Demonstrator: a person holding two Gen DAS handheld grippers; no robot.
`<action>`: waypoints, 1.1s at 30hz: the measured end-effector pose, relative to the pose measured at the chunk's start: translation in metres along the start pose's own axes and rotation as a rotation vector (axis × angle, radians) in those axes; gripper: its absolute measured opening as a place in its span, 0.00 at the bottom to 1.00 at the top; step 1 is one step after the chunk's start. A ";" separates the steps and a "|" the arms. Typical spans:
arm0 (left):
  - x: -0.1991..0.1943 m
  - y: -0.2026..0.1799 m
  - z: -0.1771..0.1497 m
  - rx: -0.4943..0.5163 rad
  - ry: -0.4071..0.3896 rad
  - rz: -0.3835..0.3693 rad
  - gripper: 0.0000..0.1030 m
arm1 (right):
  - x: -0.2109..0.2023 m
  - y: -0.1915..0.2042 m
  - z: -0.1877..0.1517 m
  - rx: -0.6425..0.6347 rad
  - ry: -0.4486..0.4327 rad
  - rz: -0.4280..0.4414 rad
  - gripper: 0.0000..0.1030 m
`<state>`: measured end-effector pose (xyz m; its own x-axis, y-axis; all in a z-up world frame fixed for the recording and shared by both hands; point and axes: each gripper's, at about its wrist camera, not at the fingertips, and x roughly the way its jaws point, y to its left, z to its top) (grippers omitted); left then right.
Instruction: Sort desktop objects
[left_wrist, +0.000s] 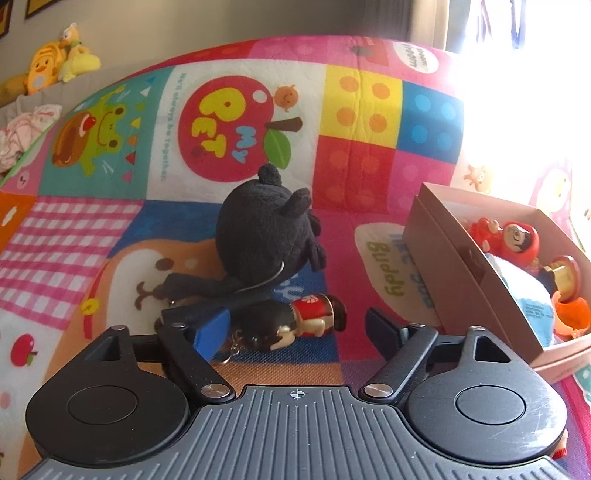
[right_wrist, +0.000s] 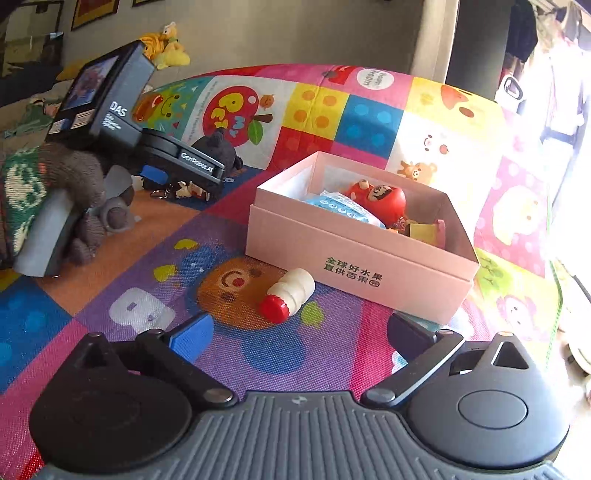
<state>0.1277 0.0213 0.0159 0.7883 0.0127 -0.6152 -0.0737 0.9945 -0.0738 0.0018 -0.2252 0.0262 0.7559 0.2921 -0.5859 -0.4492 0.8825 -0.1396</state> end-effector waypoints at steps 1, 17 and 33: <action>0.003 -0.002 0.000 0.017 -0.007 0.024 0.75 | 0.002 -0.002 -0.001 0.015 0.011 0.002 0.98; -0.090 0.007 -0.072 0.108 0.036 -0.242 0.72 | 0.016 -0.006 0.001 0.077 0.081 0.000 1.00; -0.092 0.009 -0.084 0.080 0.035 -0.270 0.95 | 0.033 -0.021 0.020 0.012 0.058 -0.336 1.00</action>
<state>0.0032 0.0207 0.0060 0.7511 -0.2563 -0.6083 0.1857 0.9664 -0.1778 0.0457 -0.2264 0.0256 0.8322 -0.0367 -0.5533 -0.1738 0.9302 -0.3232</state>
